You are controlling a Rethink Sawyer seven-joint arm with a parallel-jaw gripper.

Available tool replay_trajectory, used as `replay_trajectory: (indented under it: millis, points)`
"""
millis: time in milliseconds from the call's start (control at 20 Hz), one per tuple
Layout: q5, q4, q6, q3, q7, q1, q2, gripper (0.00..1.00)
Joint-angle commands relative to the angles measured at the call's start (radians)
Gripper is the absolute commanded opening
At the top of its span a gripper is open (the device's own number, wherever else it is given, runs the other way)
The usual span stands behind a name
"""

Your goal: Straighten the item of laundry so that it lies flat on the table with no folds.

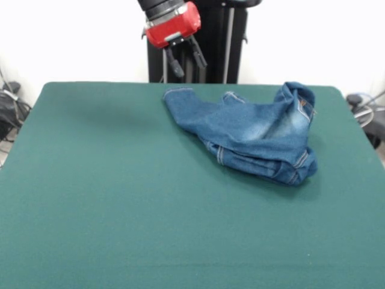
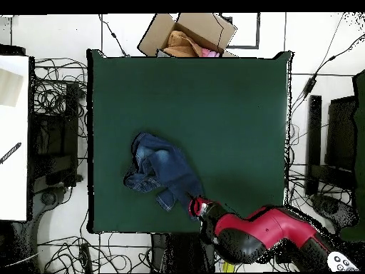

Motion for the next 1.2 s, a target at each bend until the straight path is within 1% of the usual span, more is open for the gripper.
replay_trajectory:
  millis: [50, 250, 550, 750, 950, 1200]
  points:
    - [-0.158, 0.000, 0.066, -0.140, -0.157, 0.057, 0.070, 1.00]
    - [-0.205, -0.018, 0.052, -0.180, -0.147, 0.063, 0.095, 1.00]
    - [-0.234, -0.038, 0.051, -0.219, -0.148, 0.075, 0.113, 1.00]
    - [-0.271, -0.066, 0.041, -0.265, -0.157, 0.070, 0.158, 1.00]
    - [-0.293, -0.069, 0.028, -0.290, -0.144, 0.080, 0.158, 1.00]
    - [-0.309, -0.091, 0.028, -0.320, -0.171, 0.060, 0.193, 1.00]
